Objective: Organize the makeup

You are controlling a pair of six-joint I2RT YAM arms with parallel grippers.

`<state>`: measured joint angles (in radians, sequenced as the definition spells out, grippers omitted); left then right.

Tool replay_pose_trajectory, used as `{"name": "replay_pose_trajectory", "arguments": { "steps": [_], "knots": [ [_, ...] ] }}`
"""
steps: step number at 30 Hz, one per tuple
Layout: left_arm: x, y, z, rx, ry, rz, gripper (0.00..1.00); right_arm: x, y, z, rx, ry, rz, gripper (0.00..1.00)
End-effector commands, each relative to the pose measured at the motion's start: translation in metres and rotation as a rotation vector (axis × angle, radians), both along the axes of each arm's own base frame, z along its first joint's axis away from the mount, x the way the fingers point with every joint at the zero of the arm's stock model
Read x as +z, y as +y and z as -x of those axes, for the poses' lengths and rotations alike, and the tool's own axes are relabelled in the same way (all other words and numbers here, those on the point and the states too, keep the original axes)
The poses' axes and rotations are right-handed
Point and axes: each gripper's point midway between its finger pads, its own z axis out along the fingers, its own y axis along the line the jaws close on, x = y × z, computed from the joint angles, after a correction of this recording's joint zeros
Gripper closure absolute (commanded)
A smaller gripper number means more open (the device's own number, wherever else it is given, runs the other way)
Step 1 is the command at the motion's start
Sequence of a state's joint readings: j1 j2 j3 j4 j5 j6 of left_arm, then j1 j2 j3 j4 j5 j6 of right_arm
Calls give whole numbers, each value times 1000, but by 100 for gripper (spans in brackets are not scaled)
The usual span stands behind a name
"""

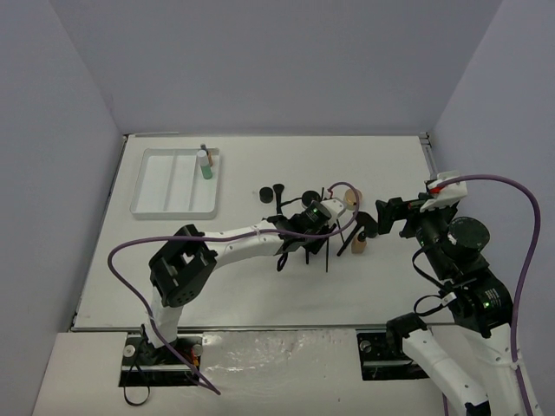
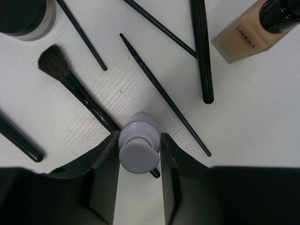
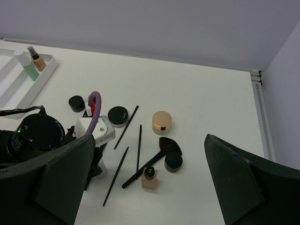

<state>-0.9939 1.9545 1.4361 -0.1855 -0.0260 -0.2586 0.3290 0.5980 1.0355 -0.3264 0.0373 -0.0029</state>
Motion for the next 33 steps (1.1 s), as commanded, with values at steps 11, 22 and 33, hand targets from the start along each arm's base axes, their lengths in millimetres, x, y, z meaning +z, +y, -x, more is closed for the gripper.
{"name": "replay_pose_trajectory", "arguments": {
  "steps": [11, 22, 33],
  "knots": [
    [135, 8, -32, 110, -175, 212, 100, 24, 3, -8, 2, -62, -13, 0],
    [157, 183, -146, 538, -229, 118, 100, 21, 12, -21, 25, -46, -17, 0],
    [143, 304, -213, 779, -262, 134, 100, 13, 11, -27, 4, -30, -13, 0]
  ]
}}
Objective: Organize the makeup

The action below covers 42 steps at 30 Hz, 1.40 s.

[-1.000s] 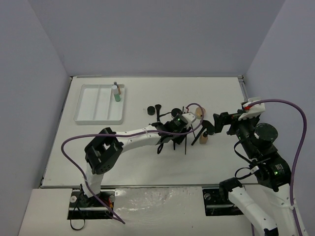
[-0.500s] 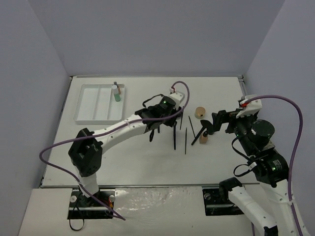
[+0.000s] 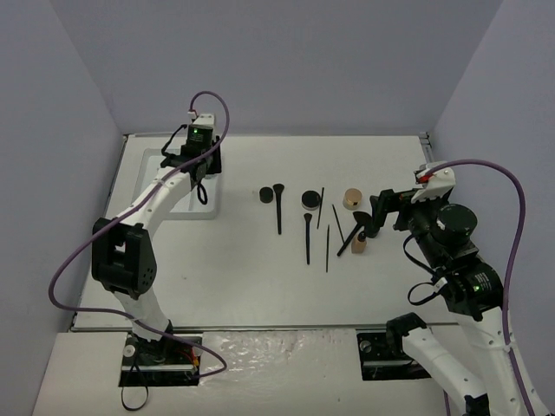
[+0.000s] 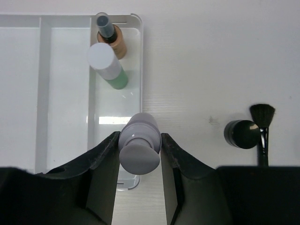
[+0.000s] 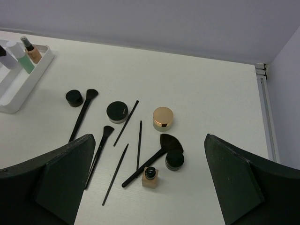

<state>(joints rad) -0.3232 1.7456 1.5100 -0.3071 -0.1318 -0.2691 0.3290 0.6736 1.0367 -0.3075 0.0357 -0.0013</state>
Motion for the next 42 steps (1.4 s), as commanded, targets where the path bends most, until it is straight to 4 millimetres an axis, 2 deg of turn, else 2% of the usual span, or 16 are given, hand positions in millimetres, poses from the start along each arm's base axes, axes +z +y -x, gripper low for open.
{"name": "replay_pose_trajectory", "arguments": {
  "steps": [1, 9, 19, 29, 32, 37, 42],
  "knots": [
    [26, 19, -25, 30, -108, 47, 100, 24, 4, -10, -1, -81, -28, 0],
    [-4, 58, -52, 105, -120, 70, 100, 21, 2, -15, -31, -65, -44, 0],
    [-31, 62, -76, 104, -129, 96, 100, 14, 4, -26, -44, -40, -46, 0],
    [-50, 61, -69, 104, -86, 92, 100, 13, 3, -28, -55, -38, -42, 0],
    [-54, 63, -68, 111, -76, 84, 94, 12, 3, -27, -55, -41, -46, 0],
    [-53, 62, -69, 111, -77, 80, 68, 12, 3, -24, -49, -44, -52, 0],
    [-49, 59, -65, 103, -77, 80, 52, 12, 3, -21, -45, -50, -61, 0]
  ]
}}
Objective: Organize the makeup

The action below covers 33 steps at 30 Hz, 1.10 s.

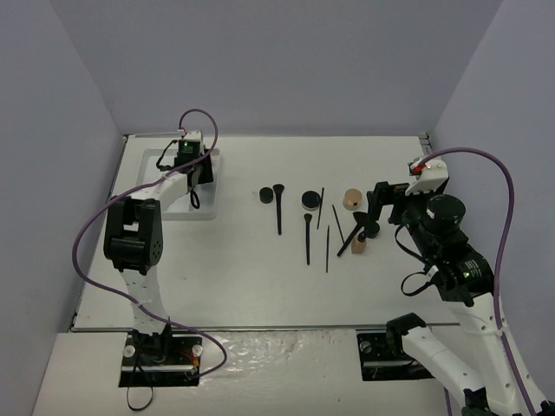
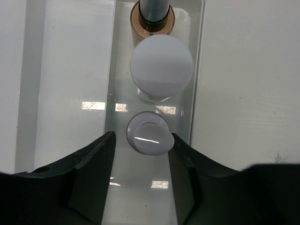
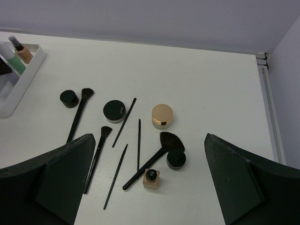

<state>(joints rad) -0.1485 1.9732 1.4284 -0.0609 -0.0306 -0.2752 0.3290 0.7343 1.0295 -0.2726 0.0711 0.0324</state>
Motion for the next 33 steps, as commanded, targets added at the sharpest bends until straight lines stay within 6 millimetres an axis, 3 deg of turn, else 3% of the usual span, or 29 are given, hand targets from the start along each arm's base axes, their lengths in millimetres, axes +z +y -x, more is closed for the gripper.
{"name": "replay_pose_trajectory", "arguments": {
  "steps": [1, 4, 9, 14, 18, 20, 23, 24, 27, 33],
  "knots": [
    [58, -3, -16, 7, -155, 22, 48, 22, 2, -3, -5, -88, -44, 0],
    [55, -3, -7, 5, -127, 14, 38, 25, 2, -1, 0, -97, -48, 0],
    [62, -6, 7, -5, -113, 10, 34, 28, 3, 2, 11, -106, -57, 0],
    [102, -46, 45, -114, -155, -30, 30, 35, 5, 6, 26, -126, -70, 0],
    [114, -117, 83, -292, -176, -11, 25, 37, 8, 8, 42, -130, -79, 0],
    [119, -171, 110, -419, -190, 15, 23, 41, 9, 9, 50, -136, -84, 0],
    [116, -232, 143, -554, -195, 57, 20, 45, 10, 10, 56, -146, -86, 0],
    [114, -236, 141, -552, -196, 66, 19, 46, 10, 10, 57, -148, -85, 0],
    [104, -297, 174, -688, -183, 100, 19, 52, 9, 12, 62, -163, -80, 0],
    [102, -373, 210, -875, -225, 151, 18, 70, 5, 21, 59, -214, -87, 0]
  ]
}}
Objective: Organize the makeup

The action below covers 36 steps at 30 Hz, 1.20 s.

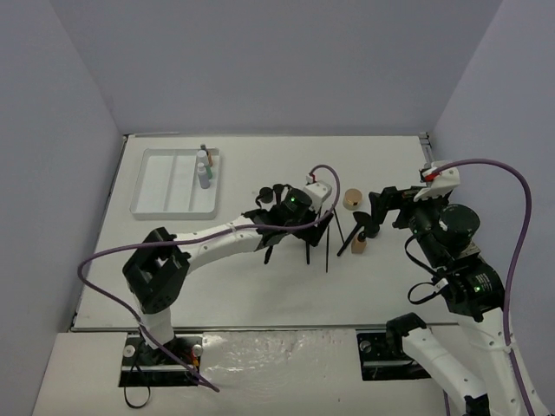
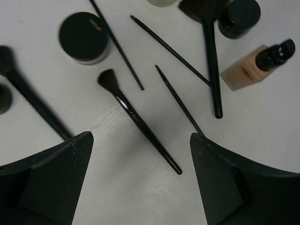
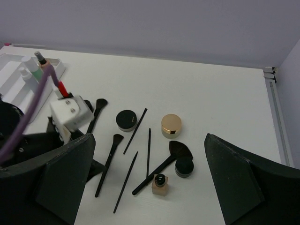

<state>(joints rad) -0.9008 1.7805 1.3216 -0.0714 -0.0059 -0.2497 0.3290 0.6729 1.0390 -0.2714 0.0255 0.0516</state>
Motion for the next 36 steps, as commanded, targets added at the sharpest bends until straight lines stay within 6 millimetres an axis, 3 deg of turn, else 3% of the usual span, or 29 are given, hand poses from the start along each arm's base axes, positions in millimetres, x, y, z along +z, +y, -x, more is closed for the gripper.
{"name": "replay_pose_trajectory", "arguments": {
  "steps": [1, 4, 7, 10, 13, 18, 24, 30, 34, 36],
  "knots": [
    [49, -63, 5, -117, -95, 162, 18, 52, 0, 7, 12, -158, -41, 0],
    [54, -91, 16, -201, -114, 189, 18, 56, -2, 12, 15, -173, -45, 0],
    [46, -103, 16, -213, -94, 185, 18, 56, -1, 14, 19, -171, -61, 0],
    [49, -99, 14, -183, -100, 197, 18, 51, 0, 13, 7, -148, -90, 0],
    [50, -80, 14, -139, -112, 175, 19, 39, -4, 6, -46, -102, -138, 0],
    [48, -35, 12, -11, -119, 116, 19, 1, -9, -11, -144, 37, -169, 0],
    [40, 45, 5, 227, -84, 52, 19, -93, 3, -36, -230, 389, -153, 0],
    [61, 130, -5, 450, -89, 38, 19, -177, 1, -36, -347, 605, -147, 0],
    [63, 184, -5, 553, -46, 46, 19, -217, 1, -33, -389, 691, -141, 4],
    [64, 200, -5, 566, -34, 58, 19, -233, 4, -31, -395, 724, -161, 10]
  ]
}}
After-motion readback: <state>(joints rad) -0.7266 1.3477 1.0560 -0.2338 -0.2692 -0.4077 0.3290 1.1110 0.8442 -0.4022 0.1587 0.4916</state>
